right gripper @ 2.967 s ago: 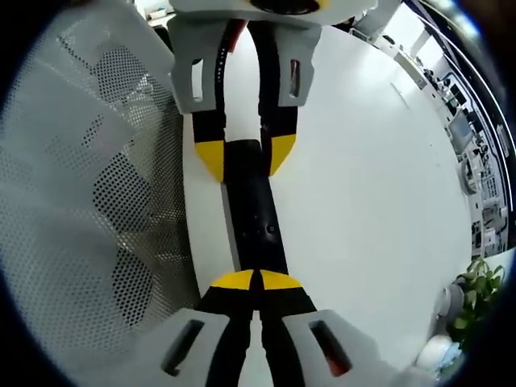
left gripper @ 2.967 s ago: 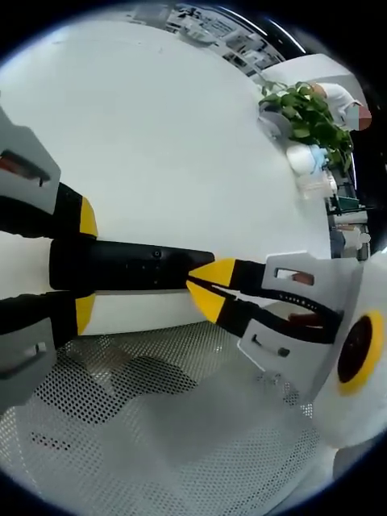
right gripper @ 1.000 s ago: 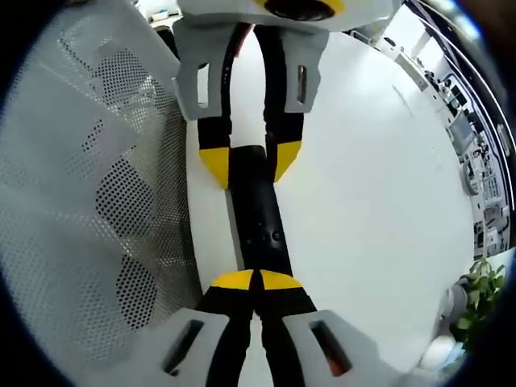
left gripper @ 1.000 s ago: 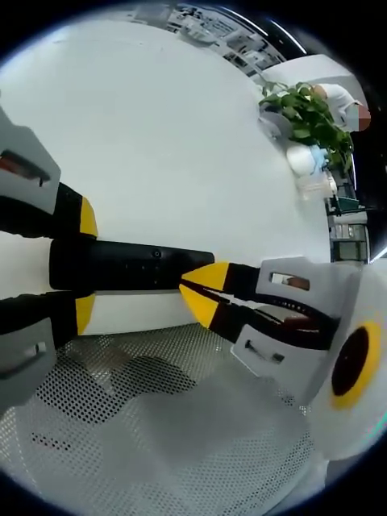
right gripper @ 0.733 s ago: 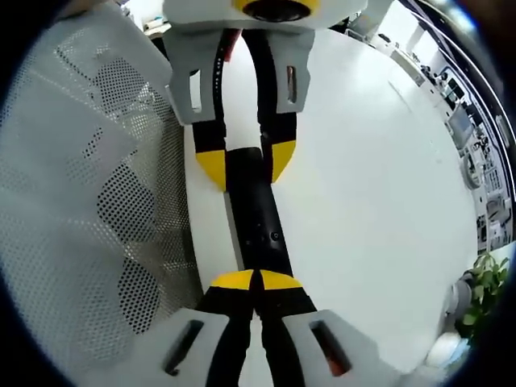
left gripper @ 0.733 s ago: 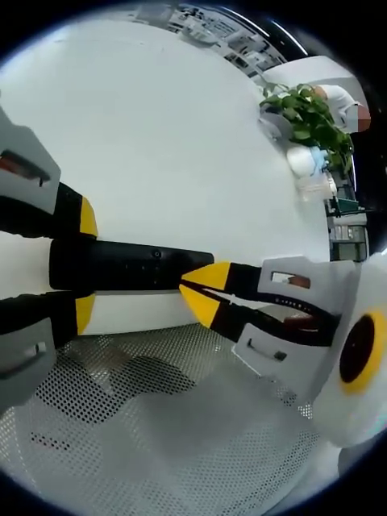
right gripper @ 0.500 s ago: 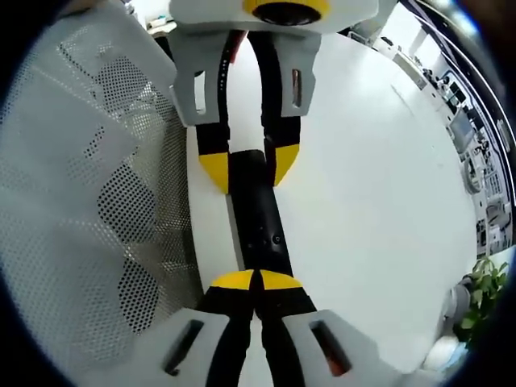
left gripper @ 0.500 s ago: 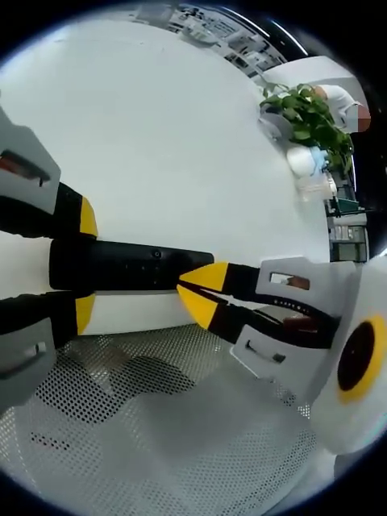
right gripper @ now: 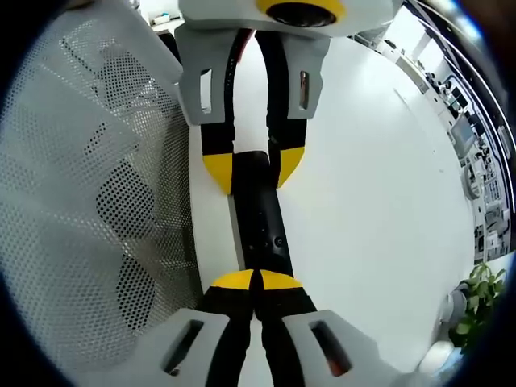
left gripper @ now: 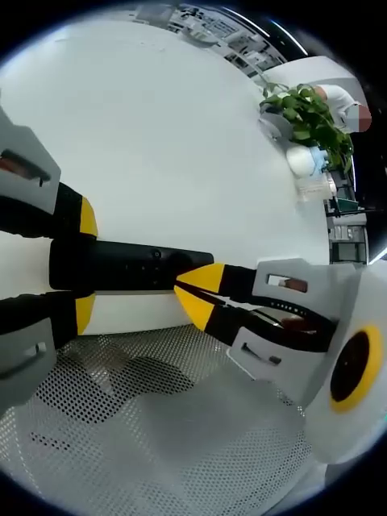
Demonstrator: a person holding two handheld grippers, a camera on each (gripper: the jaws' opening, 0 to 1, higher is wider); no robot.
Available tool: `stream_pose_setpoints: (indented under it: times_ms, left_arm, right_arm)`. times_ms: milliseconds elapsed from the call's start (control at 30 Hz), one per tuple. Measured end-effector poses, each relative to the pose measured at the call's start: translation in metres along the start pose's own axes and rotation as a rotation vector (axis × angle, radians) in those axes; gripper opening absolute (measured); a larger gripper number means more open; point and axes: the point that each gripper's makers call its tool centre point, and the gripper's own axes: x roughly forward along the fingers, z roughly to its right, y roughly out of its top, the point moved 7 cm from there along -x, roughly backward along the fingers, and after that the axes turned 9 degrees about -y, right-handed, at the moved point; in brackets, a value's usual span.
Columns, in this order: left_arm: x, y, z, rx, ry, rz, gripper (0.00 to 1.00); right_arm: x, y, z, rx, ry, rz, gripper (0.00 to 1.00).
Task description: Press the specified remote control buttons in sequence, fully releasing each button before pressing the next.
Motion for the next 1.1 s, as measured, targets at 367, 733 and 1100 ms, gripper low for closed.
stream_pose_setpoints:
  times_ms: [367,733,1100]
  left_arm:
    - [-0.0003,0.0000,-0.0004,0.001,-0.001,0.000,0.24]
    - [0.0001,0.0001,-0.0004,0.001,0.000,-0.003,0.24]
    - [-0.0001,0.0003,-0.0001,0.002,0.000,-0.002,0.24]
  right_arm:
    - [0.0002,-0.0004,0.0011,0.013,0.005,0.004,0.00]
    - [0.0000,-0.0005,0.0009,0.014,0.004,0.004,0.00]
    - [-0.0006,-0.0001,0.0007,0.007,0.001,0.001,0.00]
